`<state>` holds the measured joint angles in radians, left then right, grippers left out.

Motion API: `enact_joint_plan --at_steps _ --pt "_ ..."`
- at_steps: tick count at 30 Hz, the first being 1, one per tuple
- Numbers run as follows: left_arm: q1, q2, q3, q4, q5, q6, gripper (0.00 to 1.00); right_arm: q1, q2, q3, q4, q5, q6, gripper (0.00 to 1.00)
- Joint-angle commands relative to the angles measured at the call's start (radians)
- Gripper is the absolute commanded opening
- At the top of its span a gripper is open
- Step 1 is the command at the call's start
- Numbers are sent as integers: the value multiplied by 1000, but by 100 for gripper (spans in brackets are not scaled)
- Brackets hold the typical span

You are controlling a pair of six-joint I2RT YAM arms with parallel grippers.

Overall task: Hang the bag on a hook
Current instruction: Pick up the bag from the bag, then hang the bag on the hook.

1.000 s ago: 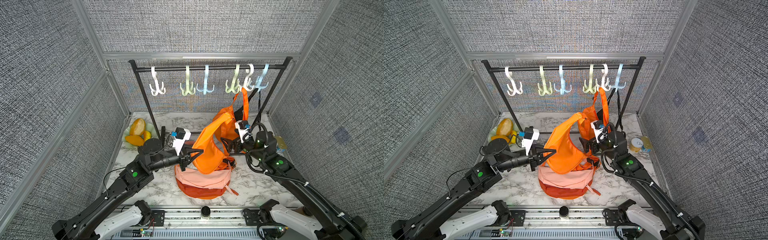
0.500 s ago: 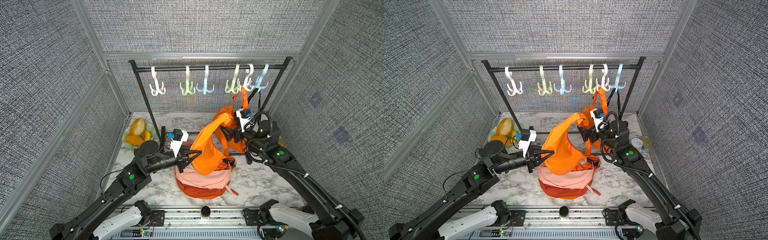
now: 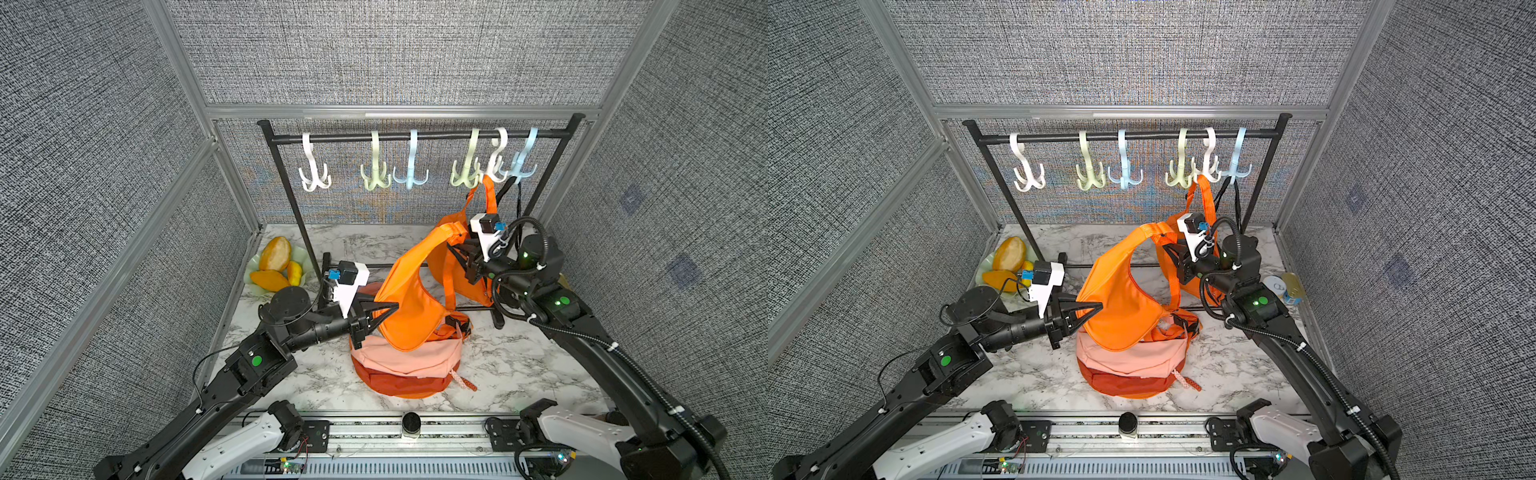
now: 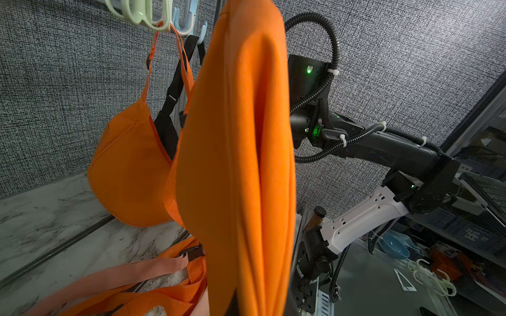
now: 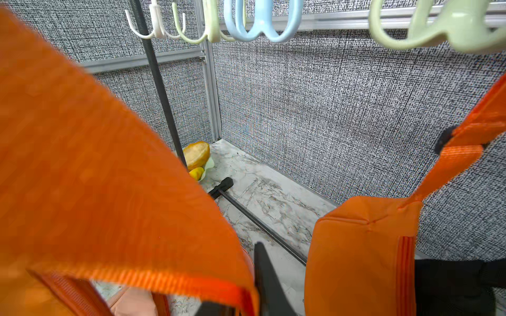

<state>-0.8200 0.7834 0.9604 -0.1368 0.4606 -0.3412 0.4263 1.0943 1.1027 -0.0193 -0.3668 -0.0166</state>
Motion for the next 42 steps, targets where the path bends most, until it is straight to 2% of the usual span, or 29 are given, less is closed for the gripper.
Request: enact_joint_plan --at_steps 1,10,15,24,32,42 --pt "3 -15 -4 19 -49 -6 0 -5 -24 -6 -9 -15 -2 9" --pt "11 -48 -40 59 -140 -31 0 -59 -79 8 -87 29 -2 1" --pt "17 -3 -25 103 -166 -50 0 -68 -62 93 -152 58 -6 0" --pt "21 155 60 188 -177 -86 0 -88 90 410 -328 193 -10 0" --pt "21 244 118 211 -151 -97 0 -99 225 622 -419 233 11 0" --pt "21 262 132 214 -155 -100 0 -104 328 755 -497 264 -32 0"
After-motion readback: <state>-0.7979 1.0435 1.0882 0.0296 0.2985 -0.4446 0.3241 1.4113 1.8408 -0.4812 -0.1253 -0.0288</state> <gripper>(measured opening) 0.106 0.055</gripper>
